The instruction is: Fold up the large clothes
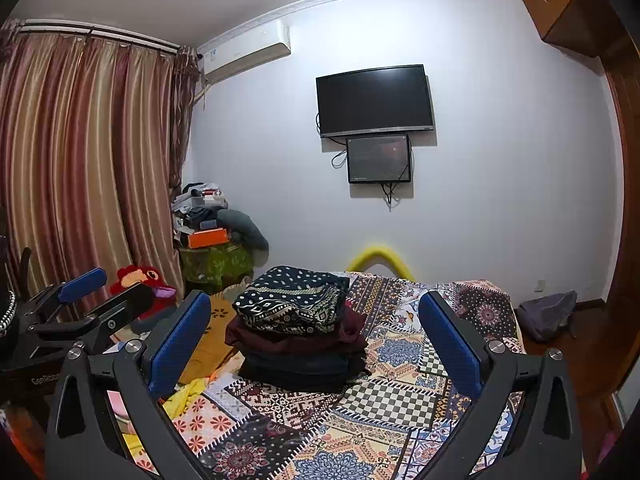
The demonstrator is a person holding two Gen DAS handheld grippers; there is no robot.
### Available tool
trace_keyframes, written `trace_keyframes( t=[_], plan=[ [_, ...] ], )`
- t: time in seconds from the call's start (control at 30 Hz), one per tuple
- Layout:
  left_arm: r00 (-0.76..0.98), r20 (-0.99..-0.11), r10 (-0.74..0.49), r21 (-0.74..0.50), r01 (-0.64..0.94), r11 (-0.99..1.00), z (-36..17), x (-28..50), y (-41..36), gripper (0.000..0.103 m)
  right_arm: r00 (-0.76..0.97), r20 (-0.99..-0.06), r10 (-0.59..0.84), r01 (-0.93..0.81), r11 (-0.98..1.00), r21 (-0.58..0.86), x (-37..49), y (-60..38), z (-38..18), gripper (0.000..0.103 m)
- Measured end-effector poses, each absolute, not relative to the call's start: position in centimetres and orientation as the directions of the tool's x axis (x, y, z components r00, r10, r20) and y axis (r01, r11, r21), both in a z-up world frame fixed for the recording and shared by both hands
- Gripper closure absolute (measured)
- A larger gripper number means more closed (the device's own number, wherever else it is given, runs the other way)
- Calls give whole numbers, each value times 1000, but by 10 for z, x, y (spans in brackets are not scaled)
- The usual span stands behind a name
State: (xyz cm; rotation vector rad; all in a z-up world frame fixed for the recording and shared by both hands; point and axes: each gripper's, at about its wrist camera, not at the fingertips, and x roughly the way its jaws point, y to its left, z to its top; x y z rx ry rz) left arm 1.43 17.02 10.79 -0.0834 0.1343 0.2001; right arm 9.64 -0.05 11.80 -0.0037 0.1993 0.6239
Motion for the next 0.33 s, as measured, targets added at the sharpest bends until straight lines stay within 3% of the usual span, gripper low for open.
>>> trace_keyframes(
  t=[0.33],
  plan=[
    [970,-145,196,-71,-207,976,106,14,172,0,790,-196,580,-583,811,49,96,5,116,0]
  ],
)
